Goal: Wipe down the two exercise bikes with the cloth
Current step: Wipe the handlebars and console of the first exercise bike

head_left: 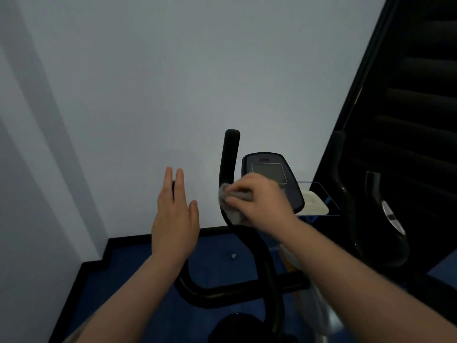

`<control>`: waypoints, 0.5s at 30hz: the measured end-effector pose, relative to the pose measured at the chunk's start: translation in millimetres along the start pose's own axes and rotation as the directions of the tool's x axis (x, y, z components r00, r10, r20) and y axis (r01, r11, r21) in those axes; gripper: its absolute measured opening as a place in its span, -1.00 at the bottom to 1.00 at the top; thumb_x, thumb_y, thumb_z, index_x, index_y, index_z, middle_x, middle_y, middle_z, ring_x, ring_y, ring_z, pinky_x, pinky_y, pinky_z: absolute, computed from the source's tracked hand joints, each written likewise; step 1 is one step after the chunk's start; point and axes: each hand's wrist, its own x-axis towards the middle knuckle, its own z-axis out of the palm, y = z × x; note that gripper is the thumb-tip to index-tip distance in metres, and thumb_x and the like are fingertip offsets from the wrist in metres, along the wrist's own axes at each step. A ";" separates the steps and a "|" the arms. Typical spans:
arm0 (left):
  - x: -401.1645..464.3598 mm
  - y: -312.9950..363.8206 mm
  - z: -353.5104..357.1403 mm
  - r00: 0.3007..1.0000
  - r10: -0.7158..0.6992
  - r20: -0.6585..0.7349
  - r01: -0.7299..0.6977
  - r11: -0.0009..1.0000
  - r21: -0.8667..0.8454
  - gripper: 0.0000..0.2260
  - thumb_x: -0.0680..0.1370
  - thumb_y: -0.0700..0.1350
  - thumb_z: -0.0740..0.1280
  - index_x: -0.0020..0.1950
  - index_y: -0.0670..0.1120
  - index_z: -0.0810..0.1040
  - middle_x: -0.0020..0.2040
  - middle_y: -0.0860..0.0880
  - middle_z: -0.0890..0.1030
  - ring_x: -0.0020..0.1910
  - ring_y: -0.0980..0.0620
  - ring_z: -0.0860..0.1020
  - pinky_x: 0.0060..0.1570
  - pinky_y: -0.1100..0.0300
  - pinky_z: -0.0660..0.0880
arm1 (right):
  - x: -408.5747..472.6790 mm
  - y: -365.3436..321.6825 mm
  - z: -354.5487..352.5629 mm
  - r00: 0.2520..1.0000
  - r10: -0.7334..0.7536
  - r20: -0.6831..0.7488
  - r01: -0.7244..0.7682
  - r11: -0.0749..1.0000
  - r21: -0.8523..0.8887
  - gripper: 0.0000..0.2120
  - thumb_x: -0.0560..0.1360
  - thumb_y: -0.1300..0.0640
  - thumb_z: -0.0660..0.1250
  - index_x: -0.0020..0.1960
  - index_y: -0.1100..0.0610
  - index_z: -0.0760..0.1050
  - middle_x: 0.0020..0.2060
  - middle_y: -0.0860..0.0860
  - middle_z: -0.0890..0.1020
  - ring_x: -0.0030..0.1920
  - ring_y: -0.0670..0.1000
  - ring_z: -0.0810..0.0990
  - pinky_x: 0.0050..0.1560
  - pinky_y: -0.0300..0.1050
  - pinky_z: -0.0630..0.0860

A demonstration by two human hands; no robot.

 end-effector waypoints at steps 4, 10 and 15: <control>-1.9 2.1 0.3 0.999 -0.020 -0.041 0.019 1.000 -0.015 -0.43 0.66 -0.16 0.08 0.59 0.00 -0.13 0.58 0.10 -0.18 0.50 -0.01 0.16 -0.02 0.16 0.47 | -33.7 3.5 32.7 0.991 -0.082 -0.107 0.077 0.996 -0.048 -0.73 0.48 0.03 0.44 0.16 0.00 0.60 0.10 -0.10 0.49 0.10 -0.08 0.48 0.00 -0.10 0.53; -2.3 0.7 0.1 0.999 -0.041 -0.033 0.040 0.999 -0.032 -0.39 0.65 -0.26 0.08 0.57 0.05 -0.16 0.57 0.12 -0.20 0.45 0.00 0.24 -0.15 0.09 0.56 | -50.2 20.0 3.5 0.999 -0.049 -0.012 0.048 0.999 -0.023 -0.85 0.42 0.08 0.49 -0.01 -0.05 0.68 -0.09 -0.16 0.55 -0.09 -0.16 0.53 -0.04 -0.22 0.50; -1.6 -0.2 1.0 0.999 -0.046 -0.029 0.044 0.998 -0.042 -0.39 0.64 -0.25 0.08 0.57 0.06 -0.16 0.57 0.14 -0.19 0.42 0.00 0.24 -0.12 0.04 0.56 | 3.3 -10.3 17.5 0.977 -0.020 -0.212 0.012 0.999 -0.039 -0.82 0.49 0.04 0.41 0.08 -0.02 0.63 0.03 -0.12 0.50 0.02 -0.12 0.49 -0.10 -0.18 0.47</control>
